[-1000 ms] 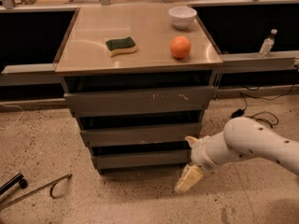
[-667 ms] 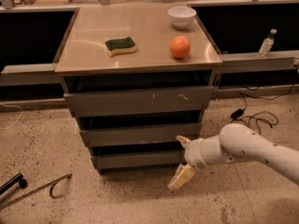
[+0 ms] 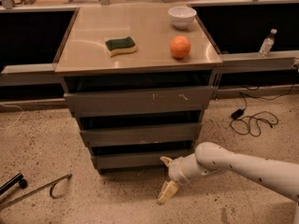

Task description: Open bottom drawer

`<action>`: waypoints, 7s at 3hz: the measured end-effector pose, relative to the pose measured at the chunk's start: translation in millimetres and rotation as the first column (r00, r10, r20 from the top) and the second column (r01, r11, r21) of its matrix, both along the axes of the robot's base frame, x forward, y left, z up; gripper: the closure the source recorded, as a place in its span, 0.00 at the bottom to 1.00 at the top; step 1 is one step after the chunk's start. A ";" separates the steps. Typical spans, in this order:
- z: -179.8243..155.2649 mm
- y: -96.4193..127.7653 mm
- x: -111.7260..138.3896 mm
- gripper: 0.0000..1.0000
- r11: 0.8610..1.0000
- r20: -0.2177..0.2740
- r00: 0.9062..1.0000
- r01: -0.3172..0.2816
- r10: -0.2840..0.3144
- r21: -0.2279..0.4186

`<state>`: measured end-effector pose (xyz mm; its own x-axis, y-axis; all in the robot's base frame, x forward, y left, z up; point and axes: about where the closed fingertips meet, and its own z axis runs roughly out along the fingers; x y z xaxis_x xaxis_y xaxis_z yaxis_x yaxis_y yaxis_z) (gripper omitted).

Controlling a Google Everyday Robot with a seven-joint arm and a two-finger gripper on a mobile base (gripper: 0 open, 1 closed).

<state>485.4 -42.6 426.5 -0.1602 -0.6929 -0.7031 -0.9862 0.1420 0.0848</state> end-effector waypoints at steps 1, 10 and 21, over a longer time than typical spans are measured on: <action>-0.2 0.0 0.1 0.00 1.000 0.000 1.000 0.000 0.000 0.000; -217.3 25.1 180.8 0.00 0.998 0.015 0.998 0.061 -0.060 -0.034; -239.2 39.8 76.0 0.00 0.998 -0.181 0.982 0.048 -0.053 -0.033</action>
Offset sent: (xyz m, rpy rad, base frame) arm 0.0358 0.0111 -0.0855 -0.0137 -0.0408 -0.0318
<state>561.4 -2.8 187.3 -0.3190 -0.6996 -0.6394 -0.9462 0.1962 0.2574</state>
